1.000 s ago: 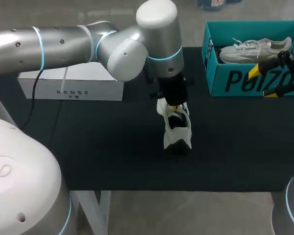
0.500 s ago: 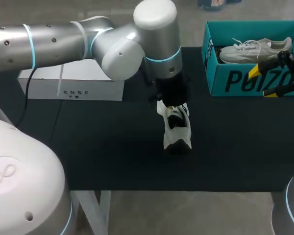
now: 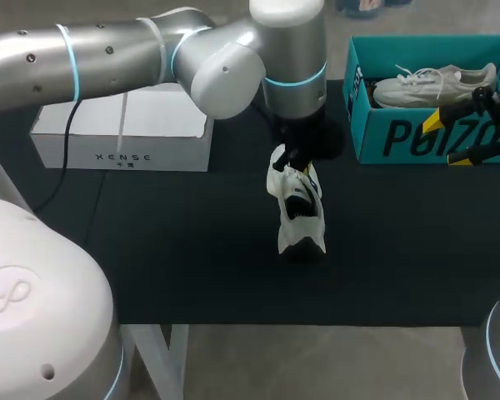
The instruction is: Take the shoe out of the shoebox, open the shoe tongue, remove and reinsert the insole, then place the shoe into the shoebox
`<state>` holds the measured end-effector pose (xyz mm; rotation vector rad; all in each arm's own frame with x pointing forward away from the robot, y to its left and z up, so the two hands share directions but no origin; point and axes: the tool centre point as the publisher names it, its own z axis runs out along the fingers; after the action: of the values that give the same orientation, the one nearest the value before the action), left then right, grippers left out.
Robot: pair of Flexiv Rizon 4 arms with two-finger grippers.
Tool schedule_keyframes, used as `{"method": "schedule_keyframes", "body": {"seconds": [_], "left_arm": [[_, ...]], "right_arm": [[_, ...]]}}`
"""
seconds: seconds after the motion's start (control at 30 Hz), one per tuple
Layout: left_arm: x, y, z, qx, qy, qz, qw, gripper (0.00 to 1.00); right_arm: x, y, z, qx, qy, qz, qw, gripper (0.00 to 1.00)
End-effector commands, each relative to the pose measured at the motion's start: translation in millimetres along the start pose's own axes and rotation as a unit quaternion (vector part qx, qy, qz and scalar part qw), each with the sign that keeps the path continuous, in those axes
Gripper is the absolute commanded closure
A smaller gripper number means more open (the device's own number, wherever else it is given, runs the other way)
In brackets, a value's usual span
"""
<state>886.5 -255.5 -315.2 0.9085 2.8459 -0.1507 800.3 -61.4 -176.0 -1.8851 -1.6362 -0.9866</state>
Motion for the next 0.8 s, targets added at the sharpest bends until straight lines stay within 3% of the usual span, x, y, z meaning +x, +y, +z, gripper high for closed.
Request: {"method": "schedule_keyframes", "body": {"seconds": [0.03,0.13,0.17,0.23,0.4,0.6,0.8], "left_arm": [[0.3,-1,0,-0.001,0.0,0.002,1.0,1.0],[0.3,-1,0,-0.001,0.0,0.002,1.0,1.0],[5.7,12,3,-0.017,0.015,-0.094,0.995,1.0],[16.3,20,4,-0.027,0.032,-0.154,0.987,1.0],[36.1,22,-2,-0.029,0.04,-0.24,0.969,1.0],[50.5,12,-16,-0.033,0.034,-0.265,0.963,1.0],[50.5,12,-16,-0.033,0.034,-0.265,0.963,1.0]], "right_arm": [[0.2,-0.2,0,0.0,-0.002,0.001,1.0,0.0],[0.2,-0.2,0,0.0,-0.002,0.001,1.0,0.0],[0.2,-0.2,0,0.0,-0.002,0.001,1.0,0.0],[0.2,-0.2,0,0.0,-0.002,0.001,1.0,0.0],[0.2,-0.2,0,0.0,-0.002,0.001,1.0,0.0],[0.2,-0.2,0,0.0,-0.002,0.001,1.0,0.0],[0.2,-0.2,0,0.0,-0.002,0.001,1.0,0.0]]}}
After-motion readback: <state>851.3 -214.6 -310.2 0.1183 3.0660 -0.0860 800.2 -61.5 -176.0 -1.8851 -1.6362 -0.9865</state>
